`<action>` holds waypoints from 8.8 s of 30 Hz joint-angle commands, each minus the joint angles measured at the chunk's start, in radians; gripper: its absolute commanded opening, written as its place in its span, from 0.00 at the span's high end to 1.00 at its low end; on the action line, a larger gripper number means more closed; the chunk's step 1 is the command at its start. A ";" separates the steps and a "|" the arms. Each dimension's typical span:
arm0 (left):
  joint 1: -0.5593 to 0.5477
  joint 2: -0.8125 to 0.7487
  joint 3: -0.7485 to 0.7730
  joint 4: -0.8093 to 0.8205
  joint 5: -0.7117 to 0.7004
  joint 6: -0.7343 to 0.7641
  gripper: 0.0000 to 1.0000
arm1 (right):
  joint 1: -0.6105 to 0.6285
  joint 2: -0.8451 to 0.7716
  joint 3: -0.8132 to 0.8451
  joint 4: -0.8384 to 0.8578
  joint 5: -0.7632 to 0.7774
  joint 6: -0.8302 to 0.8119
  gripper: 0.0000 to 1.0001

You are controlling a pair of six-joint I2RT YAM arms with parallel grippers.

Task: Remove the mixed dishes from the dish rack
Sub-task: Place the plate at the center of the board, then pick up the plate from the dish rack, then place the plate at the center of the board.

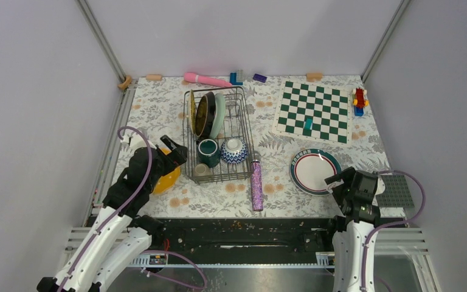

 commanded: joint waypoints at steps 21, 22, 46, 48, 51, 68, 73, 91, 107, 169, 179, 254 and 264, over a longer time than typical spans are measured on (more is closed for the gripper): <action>0.000 0.165 0.102 0.127 0.103 0.075 0.01 | 0.266 0.112 0.220 0.582 -0.282 -0.022 0.01; 0.000 0.166 0.098 0.126 0.101 0.075 0.01 | 0.385 0.170 0.244 0.613 -0.220 -0.036 0.01; 0.002 0.137 0.019 0.056 0.028 0.061 0.01 | 0.842 1.411 1.084 0.945 -0.332 0.072 0.27; 0.001 0.137 0.016 0.057 0.029 0.061 0.01 | 0.852 1.443 1.116 0.932 -0.306 0.078 0.31; 0.002 0.139 0.016 0.056 0.034 0.061 0.01 | 0.859 1.491 1.160 0.913 -0.276 0.085 0.38; 0.003 0.137 0.007 0.050 0.028 0.057 0.01 | 0.905 1.634 1.307 0.824 -0.218 0.102 0.58; 0.002 0.130 0.004 0.046 0.029 0.054 0.01 | 0.914 1.645 1.315 0.811 -0.193 0.118 0.64; 0.003 0.147 -0.011 0.054 0.031 0.038 0.01 | 0.929 1.500 1.243 0.890 -0.153 0.202 1.00; 0.003 0.130 0.006 0.022 0.030 0.028 0.01 | 0.912 1.345 1.213 0.979 -0.133 0.089 1.00; 0.002 0.183 -0.012 0.159 0.129 0.054 0.01 | 0.869 0.496 0.796 -0.052 0.503 -0.516 1.00; 0.003 0.184 -0.020 0.161 0.116 0.063 0.01 | 0.869 0.635 0.816 -0.083 0.631 -0.522 1.00; 0.011 0.184 -0.026 0.131 0.042 0.067 0.01 | 0.957 1.135 0.698 0.058 0.735 -0.206 0.47; 0.012 0.159 -0.022 0.116 0.026 0.067 0.01 | 0.957 0.991 0.656 0.139 0.739 -0.214 0.16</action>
